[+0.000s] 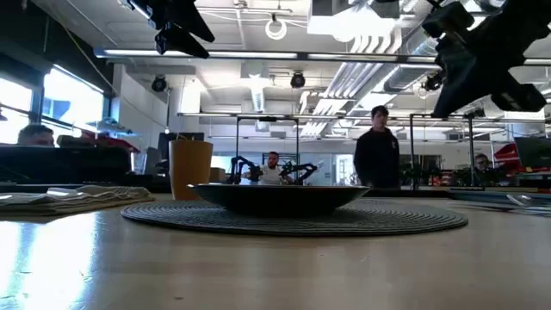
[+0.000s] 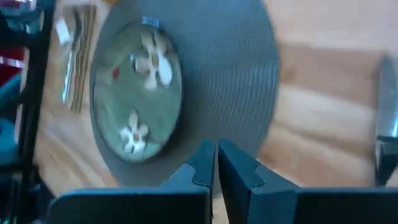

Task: Set table place
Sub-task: Move the white patterned table knife to the right of the gray table mat

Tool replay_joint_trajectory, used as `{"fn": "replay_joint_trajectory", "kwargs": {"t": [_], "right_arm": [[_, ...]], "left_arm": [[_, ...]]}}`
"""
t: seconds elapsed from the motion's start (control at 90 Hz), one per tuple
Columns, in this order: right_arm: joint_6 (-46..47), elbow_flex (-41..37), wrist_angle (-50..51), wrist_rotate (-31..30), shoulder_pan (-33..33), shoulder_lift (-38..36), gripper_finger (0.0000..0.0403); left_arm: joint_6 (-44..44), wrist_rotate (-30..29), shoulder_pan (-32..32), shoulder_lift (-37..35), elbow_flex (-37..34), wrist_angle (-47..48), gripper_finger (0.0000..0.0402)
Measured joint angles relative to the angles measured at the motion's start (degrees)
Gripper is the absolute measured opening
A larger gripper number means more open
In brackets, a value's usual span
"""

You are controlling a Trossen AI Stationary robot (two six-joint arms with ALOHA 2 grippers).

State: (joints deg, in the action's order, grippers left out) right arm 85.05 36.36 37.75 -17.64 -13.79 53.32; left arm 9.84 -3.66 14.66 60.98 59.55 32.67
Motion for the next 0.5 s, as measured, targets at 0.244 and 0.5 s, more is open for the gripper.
{"fn": "replay_joint_trajectory", "kwargs": {"t": [0.244,0.5], "right_arm": [[1.4,0.0,2.4,7.8,-3.9,7.1,0.0000],[6.2,0.0,7.6,8.8,-7.0,12.0,0.0000]], "left_arm": [[-1.0,0.0,0.0,0.0,0.0,0.0,0.0223],[-1.1,0.0,0.0,0.0,0.0,0.0,0.0223]]}}
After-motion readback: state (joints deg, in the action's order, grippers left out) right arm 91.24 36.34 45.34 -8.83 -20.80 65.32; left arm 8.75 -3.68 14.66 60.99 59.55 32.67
